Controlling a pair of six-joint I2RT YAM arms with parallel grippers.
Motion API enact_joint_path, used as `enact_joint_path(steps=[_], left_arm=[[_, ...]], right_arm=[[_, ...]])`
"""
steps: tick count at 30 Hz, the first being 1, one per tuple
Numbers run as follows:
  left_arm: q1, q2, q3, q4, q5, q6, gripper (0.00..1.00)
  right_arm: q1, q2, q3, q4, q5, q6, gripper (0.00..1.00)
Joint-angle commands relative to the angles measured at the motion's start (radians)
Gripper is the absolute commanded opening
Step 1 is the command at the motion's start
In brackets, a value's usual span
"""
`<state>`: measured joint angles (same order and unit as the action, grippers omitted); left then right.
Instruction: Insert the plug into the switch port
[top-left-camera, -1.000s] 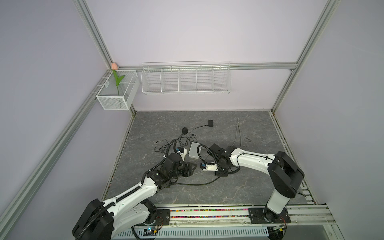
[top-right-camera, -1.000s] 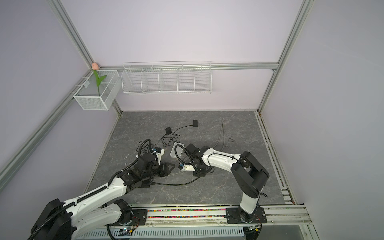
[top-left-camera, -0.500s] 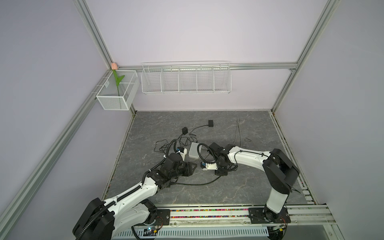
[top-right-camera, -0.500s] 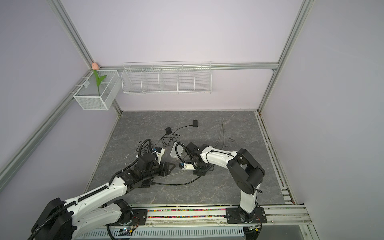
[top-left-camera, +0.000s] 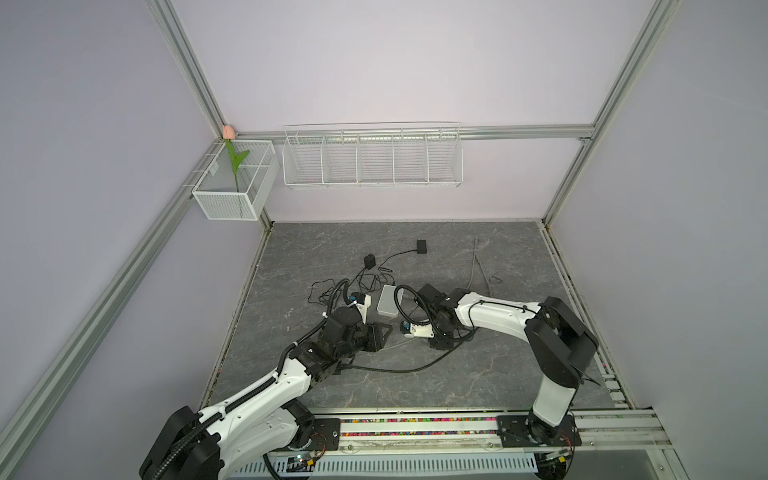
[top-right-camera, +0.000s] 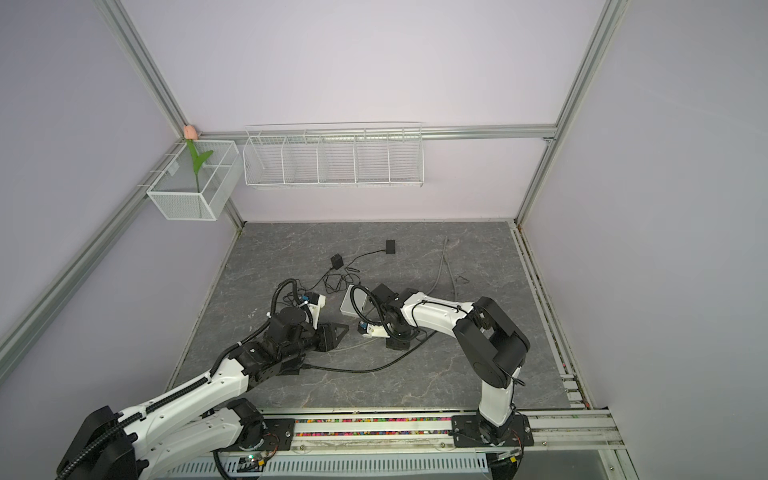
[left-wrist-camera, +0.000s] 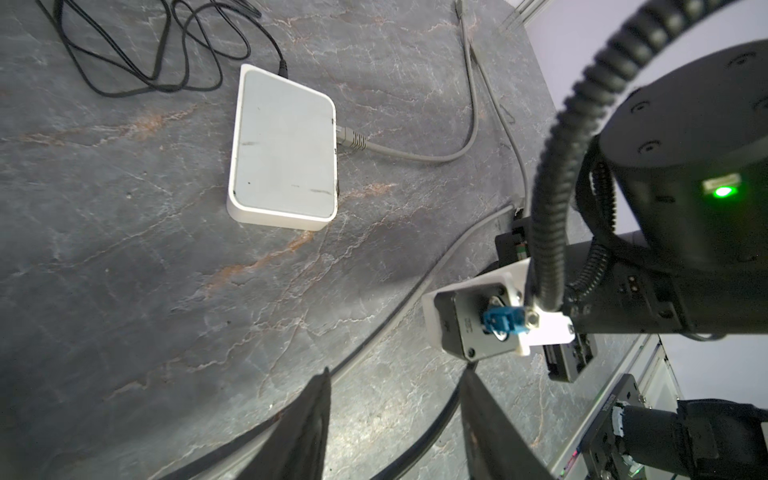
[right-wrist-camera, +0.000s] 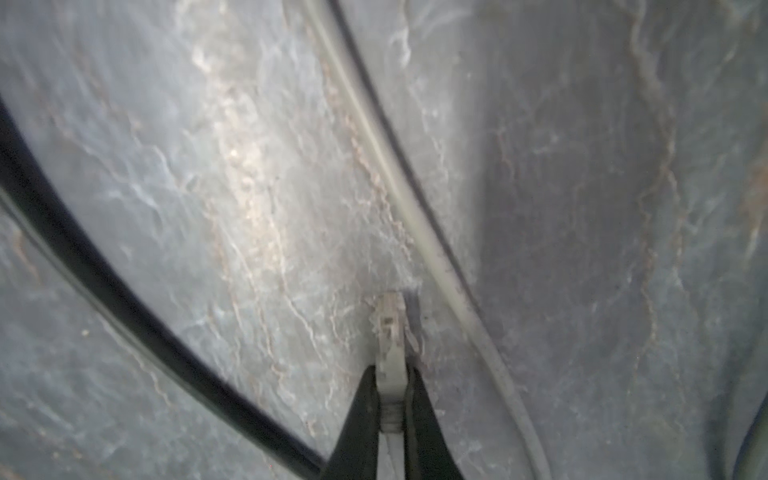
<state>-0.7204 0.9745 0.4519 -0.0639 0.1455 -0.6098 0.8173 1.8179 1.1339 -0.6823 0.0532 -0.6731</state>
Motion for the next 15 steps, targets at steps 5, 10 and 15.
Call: enact_joint_path(steps=[5,10,15], left_arm=[[-0.004,0.008,0.039,0.014,0.012,-0.025,0.48],[-0.004,0.011,0.068,0.034,0.068,-0.034,0.48],[-0.005,-0.008,0.1,0.031,0.09,-0.034,0.48]], right_arm=[[0.01,-0.062,-0.059,0.061,-0.022,0.075,0.07],[-0.01,-0.202,-0.107,0.149,-0.075,0.146,0.07],[-0.05,-0.332,-0.133,0.232,-0.133,0.275,0.07]])
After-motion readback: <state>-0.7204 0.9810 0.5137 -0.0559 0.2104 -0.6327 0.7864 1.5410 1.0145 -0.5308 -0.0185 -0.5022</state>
